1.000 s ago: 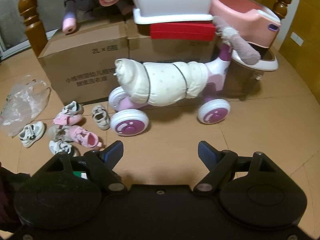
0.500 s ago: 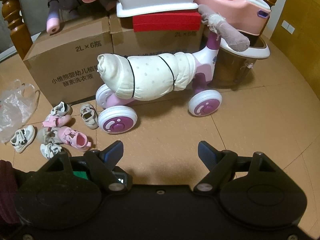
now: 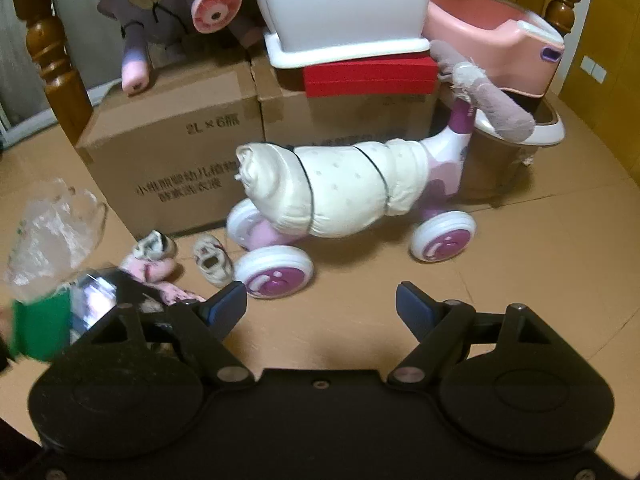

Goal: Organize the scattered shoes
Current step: 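Carry the black-striped sneaker with the left tool toward the paired shoes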

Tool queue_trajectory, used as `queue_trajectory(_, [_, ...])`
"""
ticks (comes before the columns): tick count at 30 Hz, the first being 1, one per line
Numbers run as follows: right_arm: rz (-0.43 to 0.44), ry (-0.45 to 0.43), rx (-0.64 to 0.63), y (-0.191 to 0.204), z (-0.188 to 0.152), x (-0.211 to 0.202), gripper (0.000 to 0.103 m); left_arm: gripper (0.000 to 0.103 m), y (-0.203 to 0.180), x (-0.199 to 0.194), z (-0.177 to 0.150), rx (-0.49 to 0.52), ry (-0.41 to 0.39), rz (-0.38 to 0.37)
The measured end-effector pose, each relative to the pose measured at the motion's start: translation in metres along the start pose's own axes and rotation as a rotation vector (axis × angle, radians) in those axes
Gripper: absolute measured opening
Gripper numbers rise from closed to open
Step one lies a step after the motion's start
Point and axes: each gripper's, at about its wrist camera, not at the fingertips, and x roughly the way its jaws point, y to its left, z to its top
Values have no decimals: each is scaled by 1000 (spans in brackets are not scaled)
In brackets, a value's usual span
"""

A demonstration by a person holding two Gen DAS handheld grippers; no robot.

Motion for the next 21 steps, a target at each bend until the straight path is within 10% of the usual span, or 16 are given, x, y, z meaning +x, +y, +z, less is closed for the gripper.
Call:
queue_trajectory(8, [35,5,-43,25,6,10,83,54,158,-73,-209,-702,89,291])
queue_trajectory(13, [15,41,-50,27,6,26,83,54,185,-75,-333,-1188,116,374])
queue_trajectory(21, [5,95,-93,39,5,49,83,54,179,-45,-409,-1522,109,381])
